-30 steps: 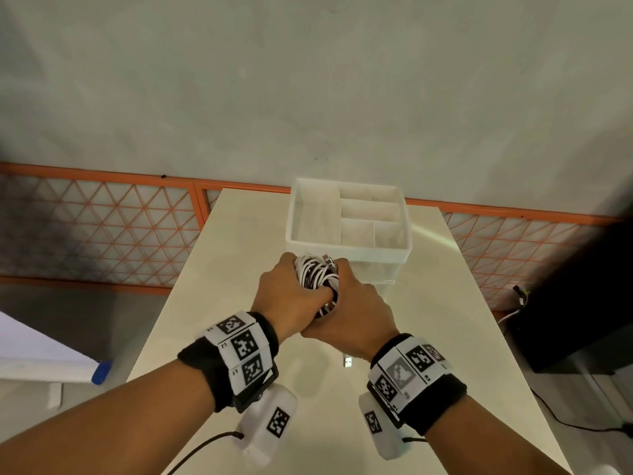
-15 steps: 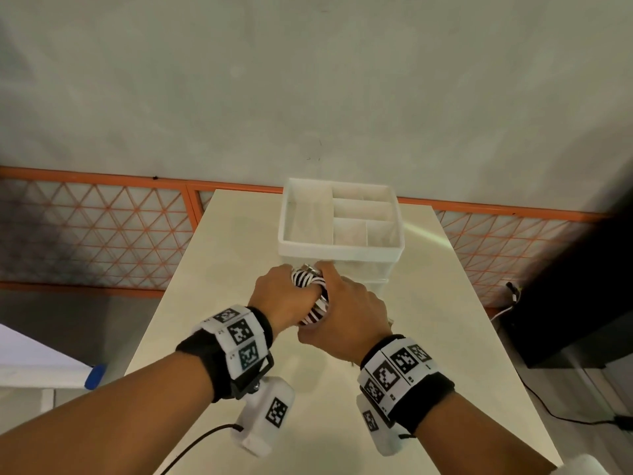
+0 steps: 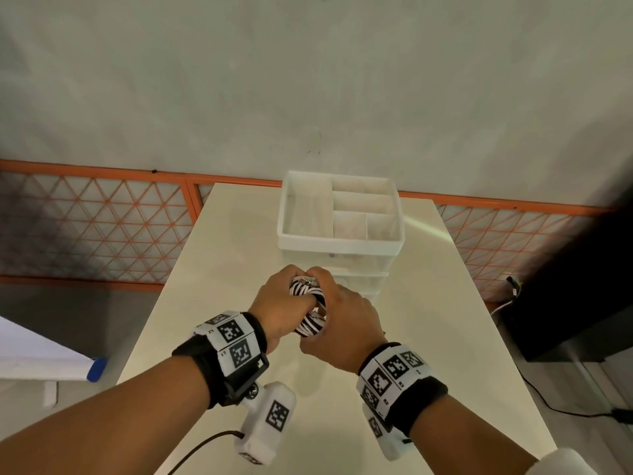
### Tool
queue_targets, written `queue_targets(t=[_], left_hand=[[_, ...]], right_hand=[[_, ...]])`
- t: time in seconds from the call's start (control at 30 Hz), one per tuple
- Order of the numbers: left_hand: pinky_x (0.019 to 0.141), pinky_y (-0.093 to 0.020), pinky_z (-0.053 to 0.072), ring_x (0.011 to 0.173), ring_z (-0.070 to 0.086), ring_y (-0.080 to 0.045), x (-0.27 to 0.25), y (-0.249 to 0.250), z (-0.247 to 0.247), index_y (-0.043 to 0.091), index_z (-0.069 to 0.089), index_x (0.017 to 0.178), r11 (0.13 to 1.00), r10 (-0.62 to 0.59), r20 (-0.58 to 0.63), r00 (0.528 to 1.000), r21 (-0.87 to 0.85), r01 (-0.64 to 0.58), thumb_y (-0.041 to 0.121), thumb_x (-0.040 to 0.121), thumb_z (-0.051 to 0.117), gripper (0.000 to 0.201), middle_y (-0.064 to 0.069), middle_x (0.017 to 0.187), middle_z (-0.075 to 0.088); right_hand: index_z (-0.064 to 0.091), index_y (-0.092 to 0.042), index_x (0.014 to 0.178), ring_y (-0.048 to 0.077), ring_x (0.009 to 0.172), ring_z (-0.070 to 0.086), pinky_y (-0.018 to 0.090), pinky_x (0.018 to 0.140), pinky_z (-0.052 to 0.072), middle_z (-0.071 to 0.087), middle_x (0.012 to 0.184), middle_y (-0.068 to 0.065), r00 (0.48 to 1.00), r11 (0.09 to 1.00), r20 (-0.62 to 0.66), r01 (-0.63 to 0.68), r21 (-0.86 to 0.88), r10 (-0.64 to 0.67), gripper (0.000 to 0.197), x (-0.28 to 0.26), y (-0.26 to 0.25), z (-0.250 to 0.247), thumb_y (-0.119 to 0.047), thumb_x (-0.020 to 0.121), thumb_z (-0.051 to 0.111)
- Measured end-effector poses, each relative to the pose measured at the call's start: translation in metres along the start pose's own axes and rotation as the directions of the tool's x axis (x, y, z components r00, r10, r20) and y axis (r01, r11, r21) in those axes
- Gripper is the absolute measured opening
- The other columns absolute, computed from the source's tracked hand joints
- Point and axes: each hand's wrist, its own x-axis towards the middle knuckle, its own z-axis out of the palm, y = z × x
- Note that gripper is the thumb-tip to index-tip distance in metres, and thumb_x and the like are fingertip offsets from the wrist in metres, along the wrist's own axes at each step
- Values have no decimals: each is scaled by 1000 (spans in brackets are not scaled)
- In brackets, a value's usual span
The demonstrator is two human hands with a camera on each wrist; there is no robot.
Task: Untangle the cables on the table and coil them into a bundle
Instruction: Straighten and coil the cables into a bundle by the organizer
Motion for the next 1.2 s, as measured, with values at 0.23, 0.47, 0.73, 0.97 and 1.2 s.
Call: queue_targets(t=[0.23,0.47,0.73,0.97,1.2], left_hand=[[69,-35,58,84,69,-22,7,-6,10,23,63,95,1000,-30,-118,993,3,31,13,80,66,18,-4,92,71],[89,-38,58,104,68,-23,20,-9,-13,15,60,116,986,-164,306,938,11,168,24,84,76,36,-11,112,70],[75,-37,54,88,65,-25,65,-37,10,9,59,107,817,-378,254,890,-361,449,17,95,61,15,-10,99,67],[62,-30,55,75,67,-20,104,-37,50,4,66,102,661,-417,321,850,-536,526,1,92,55,15,-5,83,73],[79,-35,47,83,61,-21,96,-51,53,9,69,94,557,-377,441,814,-594,580,19,89,66,12,-3,88,70]], right_hand=[[15,-35,141,25,84,63,40,72,55,56,105,-3,997,995,-48,-60,-84,56,90,-2,1,18,-31,71,72],[30,-41,133,25,84,66,35,71,54,70,98,-8,995,995,31,-90,-52,91,74,2,34,11,-28,69,66],[27,-44,139,29,91,65,34,77,53,69,105,-5,959,957,22,-280,-77,283,84,10,79,-5,-31,67,67],[25,-50,133,25,87,66,38,78,58,68,100,-10,957,958,40,-286,-22,287,88,10,82,-6,-33,60,70],[29,-48,134,23,83,65,36,76,58,60,89,-15,959,959,29,-282,9,281,87,5,85,-9,-32,60,71]])
